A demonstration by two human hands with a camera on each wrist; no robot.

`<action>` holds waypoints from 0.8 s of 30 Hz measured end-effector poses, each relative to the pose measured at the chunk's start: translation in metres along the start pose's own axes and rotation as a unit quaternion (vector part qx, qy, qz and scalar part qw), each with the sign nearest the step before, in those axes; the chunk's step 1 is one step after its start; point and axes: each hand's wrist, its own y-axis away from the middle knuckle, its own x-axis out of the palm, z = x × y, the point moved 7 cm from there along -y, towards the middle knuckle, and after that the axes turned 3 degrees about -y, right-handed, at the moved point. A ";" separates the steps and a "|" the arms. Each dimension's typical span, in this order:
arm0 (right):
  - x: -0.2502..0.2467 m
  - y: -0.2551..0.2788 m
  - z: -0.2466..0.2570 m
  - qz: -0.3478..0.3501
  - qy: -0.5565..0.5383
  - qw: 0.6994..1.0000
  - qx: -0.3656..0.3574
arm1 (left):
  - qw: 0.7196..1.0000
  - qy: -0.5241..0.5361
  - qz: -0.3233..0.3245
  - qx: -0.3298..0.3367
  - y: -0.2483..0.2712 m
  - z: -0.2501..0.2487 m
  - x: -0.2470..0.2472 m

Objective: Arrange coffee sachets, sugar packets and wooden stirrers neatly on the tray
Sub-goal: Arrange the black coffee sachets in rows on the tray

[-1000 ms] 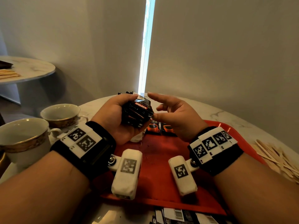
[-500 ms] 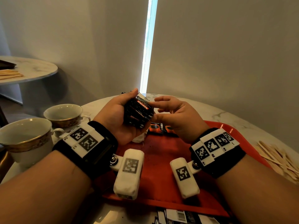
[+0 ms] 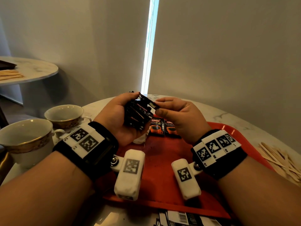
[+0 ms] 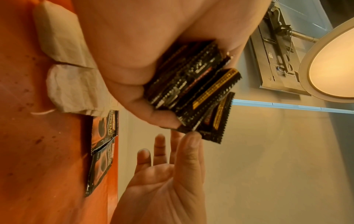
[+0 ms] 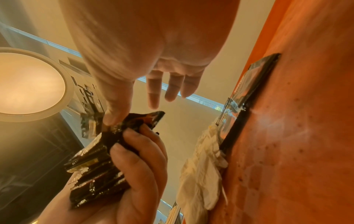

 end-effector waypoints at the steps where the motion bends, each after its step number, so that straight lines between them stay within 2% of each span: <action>1: -0.002 0.000 0.001 -0.013 -0.009 1.000 0.002 | 1.000 0.001 0.001 0.000 0.000 0.000 0.000; 3: -0.009 0.001 0.000 -0.064 -0.011 0.998 0.016 | 1.000 0.005 0.003 -0.004 -0.001 0.000 0.000; 6: -0.031 -0.001 -0.013 -0.174 0.069 0.982 0.035 | 1.000 0.009 -0.004 0.008 -0.002 -0.001 -0.002; 9: -0.045 -0.001 -0.028 -0.219 0.100 0.966 0.097 | 0.999 0.010 -0.024 0.034 -0.003 -0.006 -0.005; 15: -0.046 0.002 -0.052 -0.169 0.120 0.950 0.235 | 0.998 0.043 -0.020 0.029 -0.005 -0.008 -0.008; 24: -0.034 0.005 -0.060 -0.076 0.155 0.937 0.303 | 0.998 0.057 -0.010 0.028 -0.006 -0.008 -0.007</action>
